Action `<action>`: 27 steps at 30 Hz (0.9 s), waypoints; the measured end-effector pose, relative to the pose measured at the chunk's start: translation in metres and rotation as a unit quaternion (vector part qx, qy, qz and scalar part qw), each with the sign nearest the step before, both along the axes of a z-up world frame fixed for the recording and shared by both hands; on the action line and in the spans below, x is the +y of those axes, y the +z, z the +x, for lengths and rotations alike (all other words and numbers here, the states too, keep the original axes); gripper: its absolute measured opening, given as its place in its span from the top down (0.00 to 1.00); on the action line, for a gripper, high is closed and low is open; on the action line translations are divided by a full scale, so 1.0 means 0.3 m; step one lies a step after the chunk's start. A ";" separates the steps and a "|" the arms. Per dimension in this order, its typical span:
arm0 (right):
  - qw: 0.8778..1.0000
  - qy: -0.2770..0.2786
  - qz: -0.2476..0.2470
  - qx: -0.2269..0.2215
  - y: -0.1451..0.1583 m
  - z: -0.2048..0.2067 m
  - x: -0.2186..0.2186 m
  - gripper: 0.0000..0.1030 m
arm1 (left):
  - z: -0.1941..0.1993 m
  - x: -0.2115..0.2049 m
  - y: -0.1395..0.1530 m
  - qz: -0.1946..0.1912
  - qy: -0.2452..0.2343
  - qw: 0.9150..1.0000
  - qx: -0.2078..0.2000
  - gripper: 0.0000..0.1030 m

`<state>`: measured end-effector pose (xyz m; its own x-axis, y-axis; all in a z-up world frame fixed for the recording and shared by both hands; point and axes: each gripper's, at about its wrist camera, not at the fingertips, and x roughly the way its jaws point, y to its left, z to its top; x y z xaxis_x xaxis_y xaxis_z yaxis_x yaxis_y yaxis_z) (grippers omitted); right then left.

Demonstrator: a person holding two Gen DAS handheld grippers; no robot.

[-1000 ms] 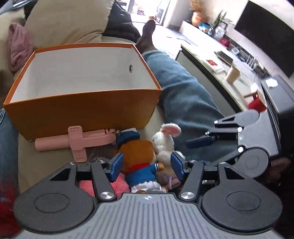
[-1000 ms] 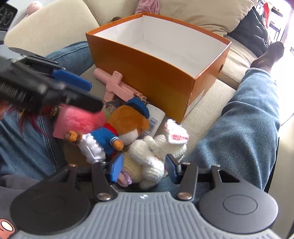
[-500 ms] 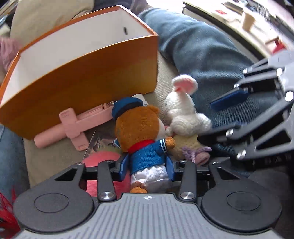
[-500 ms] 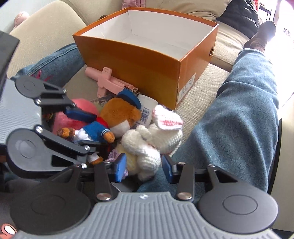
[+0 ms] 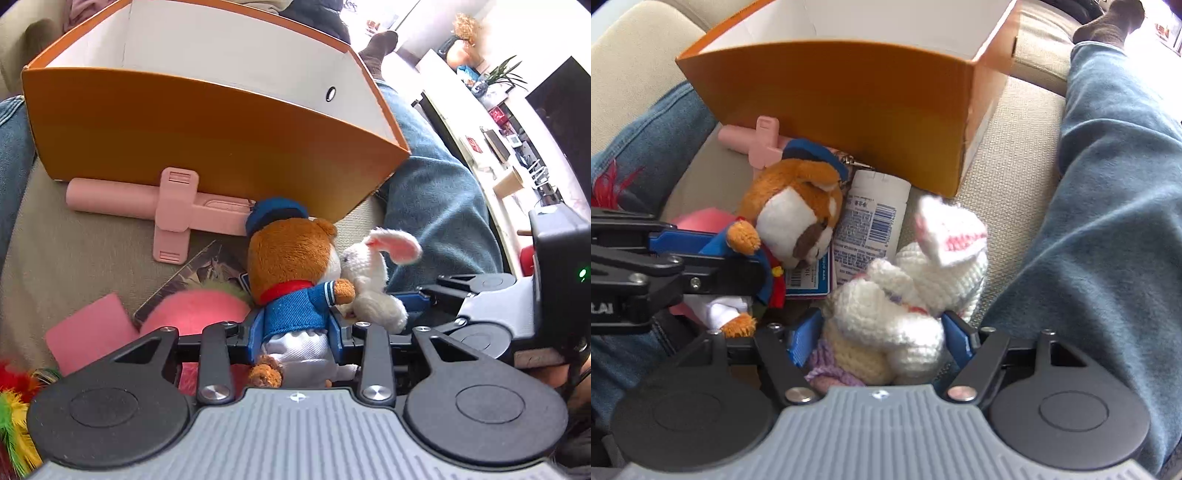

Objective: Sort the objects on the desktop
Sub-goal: 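Carry the bear and bunny over the orange box with both grippers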

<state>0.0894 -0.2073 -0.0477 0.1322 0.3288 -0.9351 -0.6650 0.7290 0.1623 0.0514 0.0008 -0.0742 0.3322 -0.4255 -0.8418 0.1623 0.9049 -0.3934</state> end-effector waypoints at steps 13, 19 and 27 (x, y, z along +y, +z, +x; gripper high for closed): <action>0.994 0.021 0.102 -0.034 0.199 -0.029 -0.145 0.41 | -0.014 0.070 0.116 -0.070 0.041 0.996 -0.045 0.63; 0.978 0.045 0.171 -0.108 0.416 -0.020 -0.154 0.40 | 0.001 0.109 0.295 -0.086 0.058 0.987 -0.126 0.63; 0.963 0.051 0.210 -0.161 0.498 0.158 -0.004 0.40 | 0.225 0.191 0.384 -0.028 0.116 0.972 -0.202 0.63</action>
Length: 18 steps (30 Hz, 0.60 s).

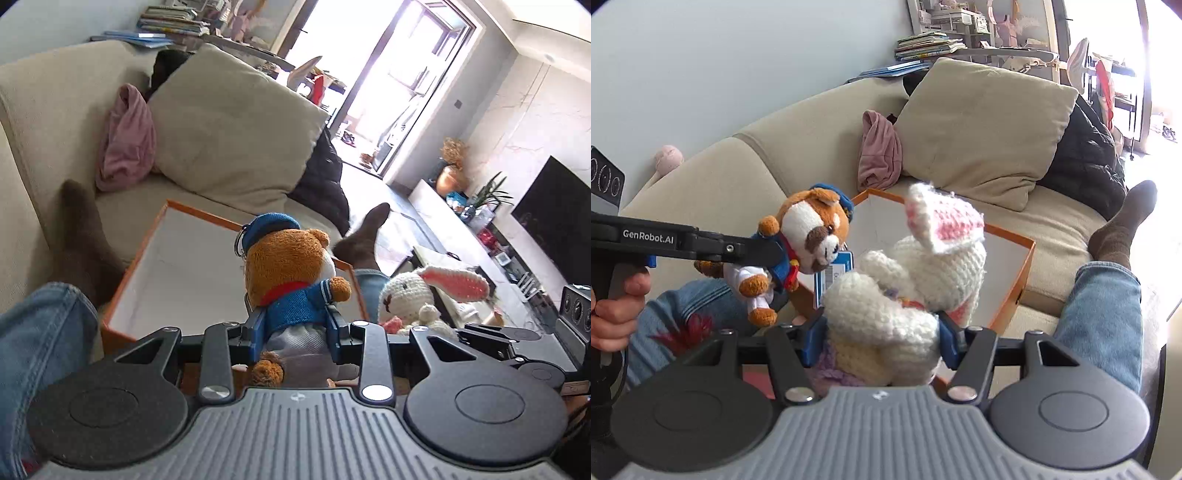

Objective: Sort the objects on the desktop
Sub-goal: 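Carry the bear and bunny over the orange box with both grippers, then lower bear and bunny into the box and open both grippers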

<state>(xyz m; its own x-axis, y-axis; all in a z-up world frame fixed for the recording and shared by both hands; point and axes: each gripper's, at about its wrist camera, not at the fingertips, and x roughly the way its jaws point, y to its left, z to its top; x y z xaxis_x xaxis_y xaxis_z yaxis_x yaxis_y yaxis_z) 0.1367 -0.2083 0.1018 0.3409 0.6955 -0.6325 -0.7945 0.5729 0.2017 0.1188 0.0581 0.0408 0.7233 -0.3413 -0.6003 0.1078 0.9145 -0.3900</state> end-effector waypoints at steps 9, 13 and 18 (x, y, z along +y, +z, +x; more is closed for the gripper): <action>0.998 0.005 -0.057 0.035 -0.229 0.202 0.136 0.40 | 0.163 0.087 -0.220 0.068 0.009 0.996 0.063 0.63; 0.995 0.034 -0.085 0.044 -0.293 0.228 0.156 0.40 | 0.161 0.082 -0.282 0.085 0.001 0.992 0.098 0.63; 0.988 0.100 -0.117 0.019 -0.298 0.209 0.162 0.40 | 0.110 0.053 -0.282 0.085 -0.008 0.988 0.126 0.63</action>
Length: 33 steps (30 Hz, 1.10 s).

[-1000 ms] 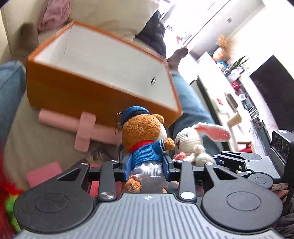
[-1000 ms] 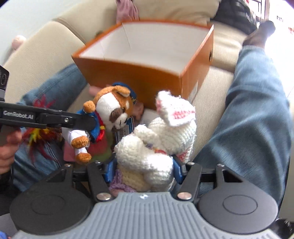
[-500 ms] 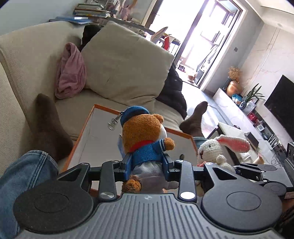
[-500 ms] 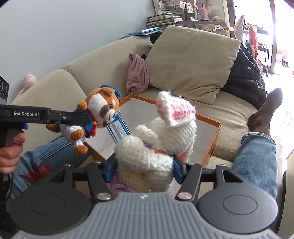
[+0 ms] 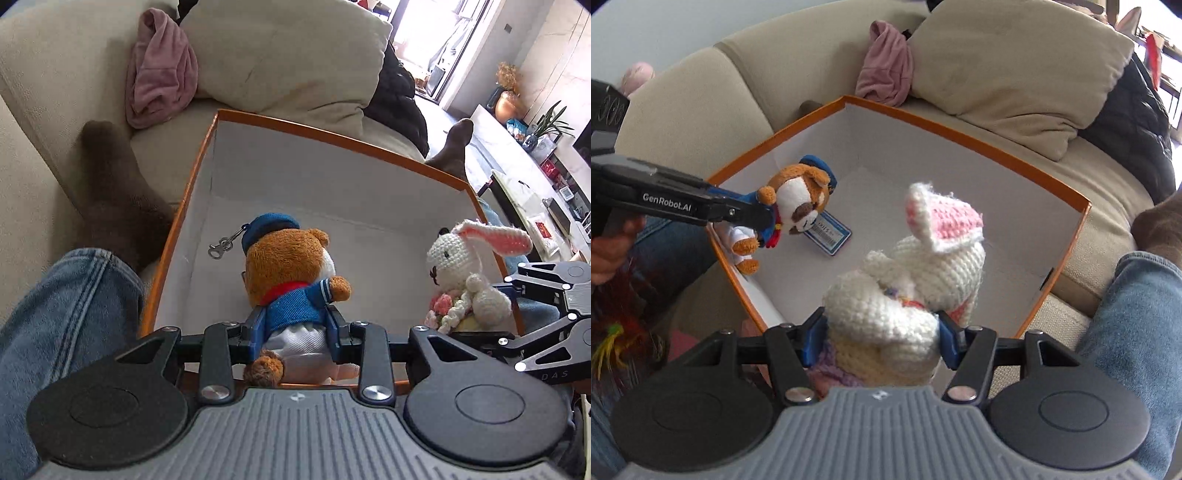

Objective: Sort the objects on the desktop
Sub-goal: 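Lower bear and bunny into the box and open both grippers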

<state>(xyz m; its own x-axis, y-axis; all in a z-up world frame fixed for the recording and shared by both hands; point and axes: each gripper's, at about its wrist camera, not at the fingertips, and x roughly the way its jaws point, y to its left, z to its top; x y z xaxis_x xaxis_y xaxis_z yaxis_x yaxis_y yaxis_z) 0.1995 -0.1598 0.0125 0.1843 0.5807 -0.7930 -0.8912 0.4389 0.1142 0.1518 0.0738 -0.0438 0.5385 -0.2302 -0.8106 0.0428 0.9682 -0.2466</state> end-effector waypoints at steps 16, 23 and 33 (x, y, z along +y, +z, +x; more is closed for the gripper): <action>0.995 0.071 -0.070 0.025 0.008 -0.009 -0.046 0.40 | -0.096 -0.018 -0.004 -0.054 0.010 0.996 0.068 0.63; 0.998 0.030 -0.052 0.023 0.027 0.050 0.001 0.40 | 0.045 -0.081 0.066 -0.071 -0.021 0.997 0.010 0.63; 0.992 0.036 -0.116 -0.015 -0.045 0.158 0.157 0.38 | 0.242 -0.150 -0.130 -0.120 -0.003 0.991 0.062 0.64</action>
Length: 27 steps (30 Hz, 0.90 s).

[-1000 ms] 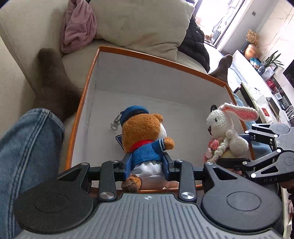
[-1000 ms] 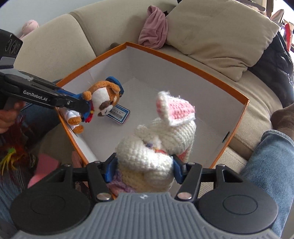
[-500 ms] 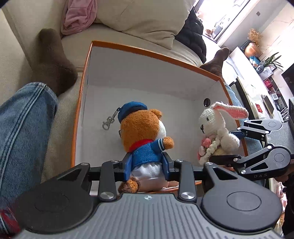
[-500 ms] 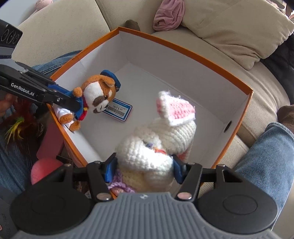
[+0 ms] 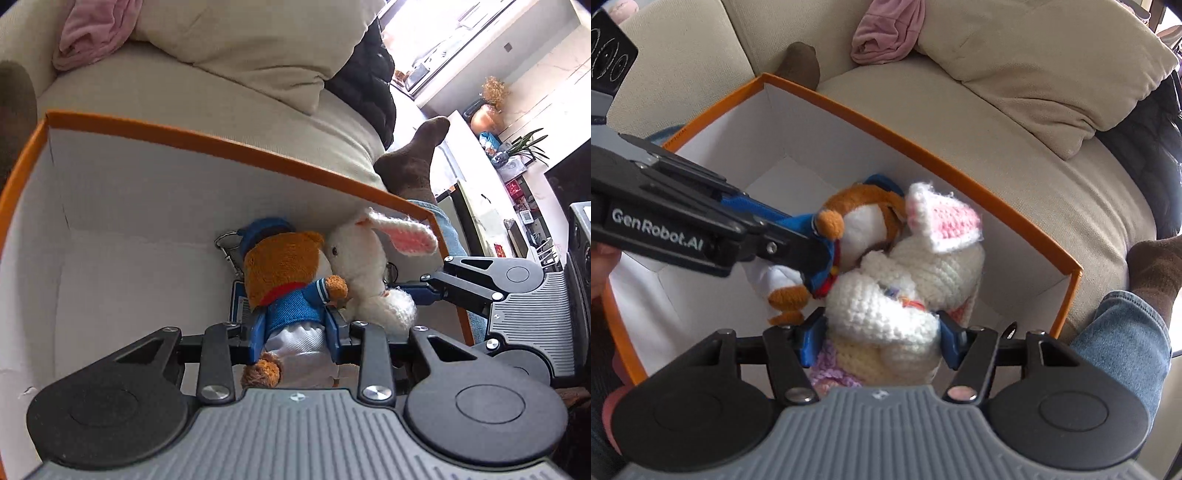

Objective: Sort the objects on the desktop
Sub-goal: 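Lower bear and bunny into the box and open both grippers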

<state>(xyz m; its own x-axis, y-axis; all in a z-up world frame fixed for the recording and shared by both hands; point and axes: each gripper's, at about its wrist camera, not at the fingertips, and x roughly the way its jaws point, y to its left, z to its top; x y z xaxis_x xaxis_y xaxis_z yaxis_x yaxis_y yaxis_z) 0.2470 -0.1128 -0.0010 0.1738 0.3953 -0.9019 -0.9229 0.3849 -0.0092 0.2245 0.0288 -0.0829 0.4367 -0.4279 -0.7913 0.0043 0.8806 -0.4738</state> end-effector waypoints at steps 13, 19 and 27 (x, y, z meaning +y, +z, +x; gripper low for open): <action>0.995 0.039 -0.050 -0.071 -0.003 -0.050 -0.006 0.26 | 0.011 -0.047 -0.020 0.072 -0.002 0.997 0.015 0.47; 0.994 0.049 -0.053 -0.079 0.024 -0.048 -0.040 0.45 | -0.012 -0.062 0.017 0.133 -0.008 0.991 -0.005 0.56; 0.995 -0.035 -0.042 -0.080 0.042 -0.022 -0.046 0.70 | 0.014 -0.030 -0.014 0.068 -0.007 0.997 0.020 0.70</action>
<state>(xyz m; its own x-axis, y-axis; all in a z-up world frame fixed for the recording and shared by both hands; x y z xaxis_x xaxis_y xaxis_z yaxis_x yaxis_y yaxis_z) 0.2404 -0.1267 0.0118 0.3417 0.3011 -0.8903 -0.8785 0.4390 -0.1887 0.2286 0.0198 -0.0871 0.3992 -0.3201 -0.8591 0.0001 0.9371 -0.3491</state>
